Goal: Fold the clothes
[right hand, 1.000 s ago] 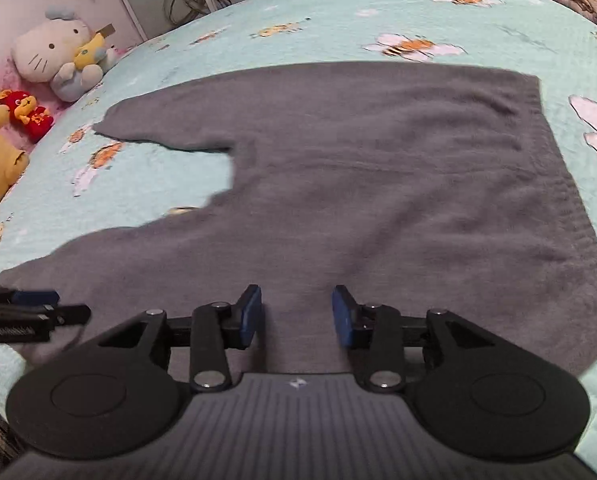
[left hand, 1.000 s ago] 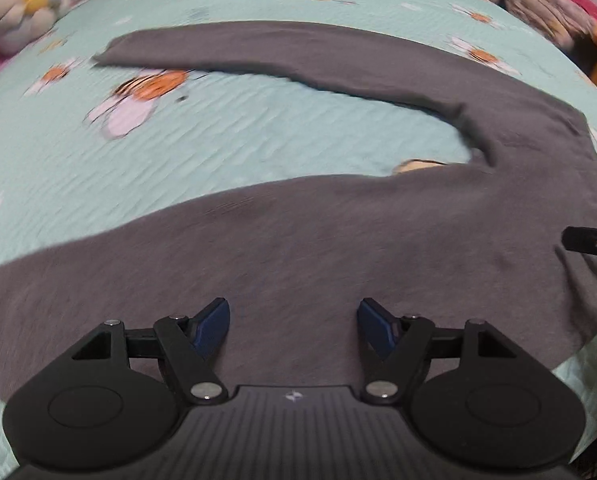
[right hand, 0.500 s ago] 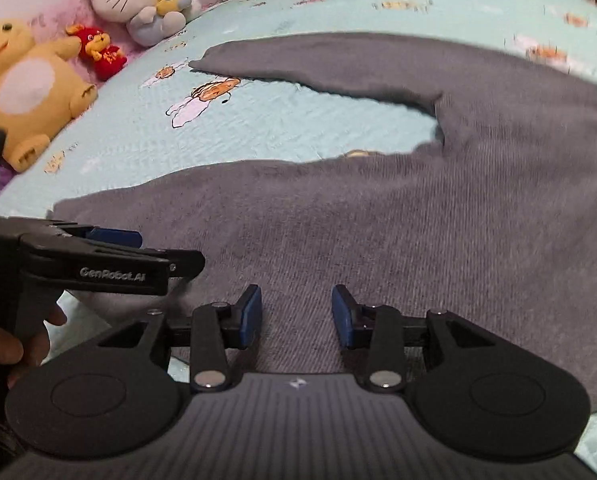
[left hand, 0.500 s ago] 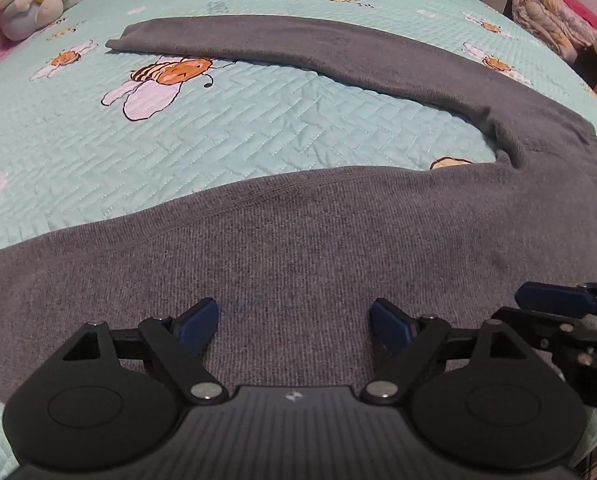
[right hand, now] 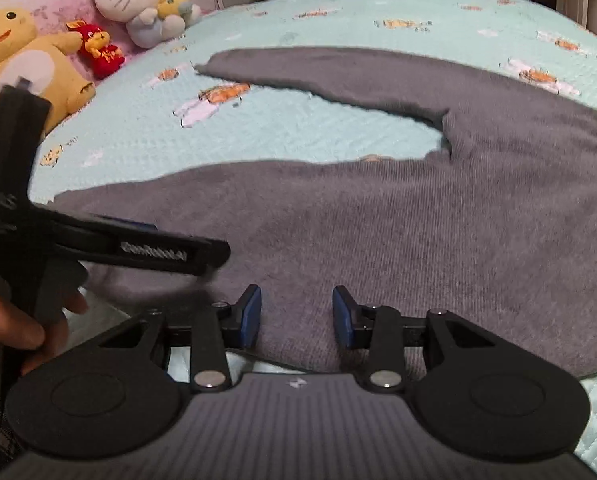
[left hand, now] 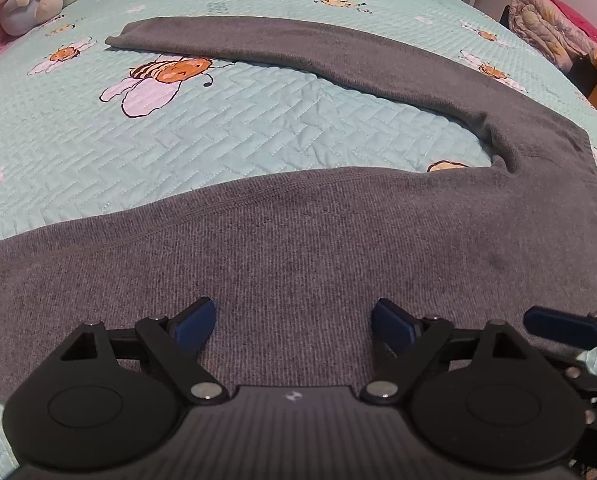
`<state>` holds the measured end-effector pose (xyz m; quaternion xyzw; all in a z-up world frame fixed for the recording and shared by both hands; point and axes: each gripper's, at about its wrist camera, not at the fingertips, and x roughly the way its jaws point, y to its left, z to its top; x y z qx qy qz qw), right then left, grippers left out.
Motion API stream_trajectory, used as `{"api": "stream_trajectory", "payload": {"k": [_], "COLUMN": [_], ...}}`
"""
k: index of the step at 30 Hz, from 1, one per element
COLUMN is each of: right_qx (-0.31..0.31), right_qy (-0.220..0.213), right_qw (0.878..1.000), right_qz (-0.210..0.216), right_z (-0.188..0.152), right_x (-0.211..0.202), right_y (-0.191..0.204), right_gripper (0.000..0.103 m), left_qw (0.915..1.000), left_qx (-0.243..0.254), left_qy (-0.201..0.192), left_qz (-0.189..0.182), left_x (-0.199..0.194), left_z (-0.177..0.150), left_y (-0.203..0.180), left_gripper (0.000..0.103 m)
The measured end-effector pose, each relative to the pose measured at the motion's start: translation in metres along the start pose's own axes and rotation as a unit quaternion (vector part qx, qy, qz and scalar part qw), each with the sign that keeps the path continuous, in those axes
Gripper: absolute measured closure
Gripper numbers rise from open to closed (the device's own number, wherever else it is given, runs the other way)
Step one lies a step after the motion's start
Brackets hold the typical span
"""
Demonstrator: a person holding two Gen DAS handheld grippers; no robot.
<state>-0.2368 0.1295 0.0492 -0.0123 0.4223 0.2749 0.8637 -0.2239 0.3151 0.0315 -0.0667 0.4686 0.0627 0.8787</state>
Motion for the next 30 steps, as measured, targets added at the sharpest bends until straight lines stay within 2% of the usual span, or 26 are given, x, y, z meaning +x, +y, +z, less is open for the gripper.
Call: {"api": "stream_trajectory", "payload": {"k": [5, 9, 13, 18, 21, 24, 26, 28, 30], "right_qx": [0.008, 0.018, 0.027, 0.034, 0.039, 0.092, 0.109, 0.127, 0.152], "right_qy": [0.024, 0.020, 0.006, 0.005, -0.011, 0.006, 0.017, 0.007, -0.014], "right_qw": [1.000, 1.000, 1.000, 0.999, 0.999, 0.991, 0.989, 0.987, 0.985], "right_qz": [0.004, 0.003, 0.009, 0.003, 0.034, 0.094, 0.096, 0.101, 0.085], "right_z": [-0.010, -0.013, -0.008, -0.006, -0.004, -0.011, -0.019, -0.021, -0.021], "right_x": [0.012, 0.009, -0.005, -0.005, -0.003, 0.011, 0.017, 0.007, -0.005], "right_y": [-0.002, -0.002, 0.000, 0.003, 0.006, -0.011, -0.023, -0.036, -0.063], "right_gripper": [0.063, 0.063, 0.063, 0.063, 0.063, 0.064, 0.074, 0.074, 0.074], "left_qw": [1.0000, 0.9995, 0.9973, 0.9966, 0.9968, 0.9973, 0.9976, 0.9977, 0.9978], "left_qx": [-0.005, -0.026, -0.066, -0.080, -0.078, -0.071, -0.067, -0.066, -0.065], "left_qy": [-0.002, -0.011, -0.023, -0.007, -0.020, -0.017, -0.015, -0.013, -0.010], "left_qz": [-0.005, -0.014, -0.022, 0.015, 0.004, 0.005, 0.006, 0.008, 0.011], "left_x": [-0.003, -0.018, -0.034, -0.029, -0.028, -0.027, -0.027, -0.026, -0.024], "left_z": [-0.001, -0.005, -0.012, -0.032, -0.039, -0.037, -0.036, -0.035, -0.034], "left_y": [0.003, 0.011, 0.034, 0.060, 0.069, 0.068, 0.068, 0.068, 0.067], "left_gripper": [0.013, 0.017, 0.017, 0.020, 0.019, 0.018, 0.018, 0.017, 0.014]}}
